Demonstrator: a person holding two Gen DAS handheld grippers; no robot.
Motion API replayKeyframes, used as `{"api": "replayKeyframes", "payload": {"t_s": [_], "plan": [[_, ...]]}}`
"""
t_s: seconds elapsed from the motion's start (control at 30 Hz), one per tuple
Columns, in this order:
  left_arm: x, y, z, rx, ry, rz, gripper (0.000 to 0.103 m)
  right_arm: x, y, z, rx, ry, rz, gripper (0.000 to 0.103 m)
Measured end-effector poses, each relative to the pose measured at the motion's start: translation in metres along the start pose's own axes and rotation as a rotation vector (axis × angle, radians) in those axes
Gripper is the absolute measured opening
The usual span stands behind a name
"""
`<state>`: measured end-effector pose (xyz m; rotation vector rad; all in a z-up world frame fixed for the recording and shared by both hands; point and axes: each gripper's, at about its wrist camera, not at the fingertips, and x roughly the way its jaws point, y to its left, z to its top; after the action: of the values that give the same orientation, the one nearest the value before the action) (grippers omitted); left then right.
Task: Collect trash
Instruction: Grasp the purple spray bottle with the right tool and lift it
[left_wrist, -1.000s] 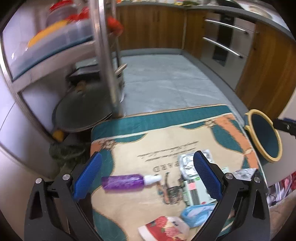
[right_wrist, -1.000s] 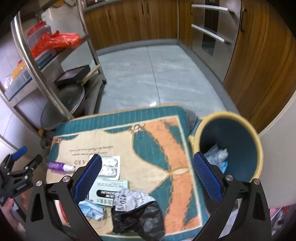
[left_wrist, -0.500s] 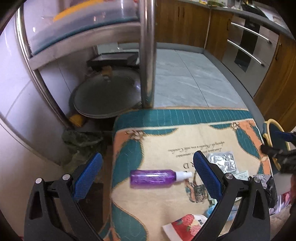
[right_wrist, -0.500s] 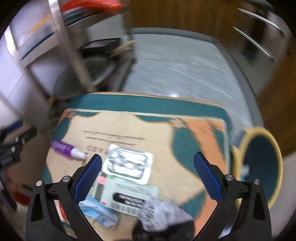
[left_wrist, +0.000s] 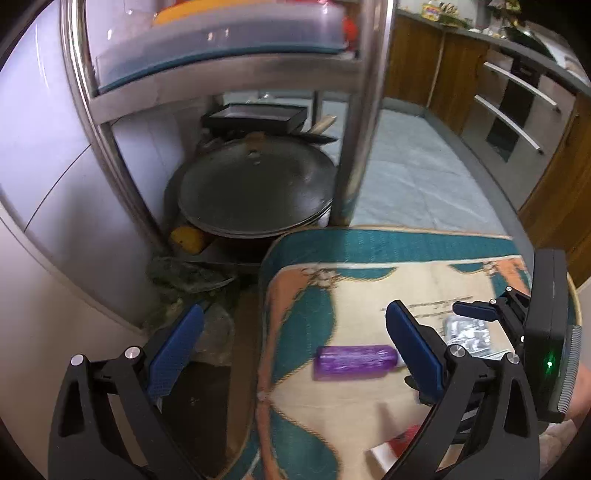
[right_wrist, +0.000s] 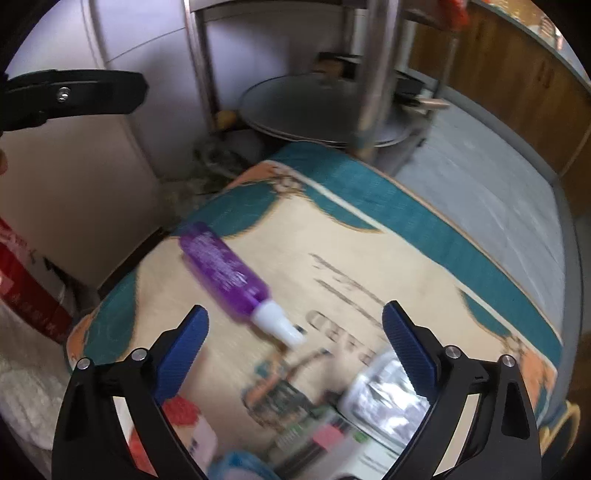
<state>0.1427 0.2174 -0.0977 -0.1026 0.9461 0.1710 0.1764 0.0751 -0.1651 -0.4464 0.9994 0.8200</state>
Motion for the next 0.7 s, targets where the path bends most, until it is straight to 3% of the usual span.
{"api": "replayKeyframes", "payload": {"t_s": [0.53,0.7], "plan": [[0.037,0.017,-0.012,-0.001,0.129,0.071,0.097,0.041,0.026,0.015,-0.103,0.028,0.178,0.050],[0.043,0.029,-0.017,-0.025,0.172,0.121,0.097,0.043,0.023,0.015,-0.081,0.039,0.190,0.044]]}}
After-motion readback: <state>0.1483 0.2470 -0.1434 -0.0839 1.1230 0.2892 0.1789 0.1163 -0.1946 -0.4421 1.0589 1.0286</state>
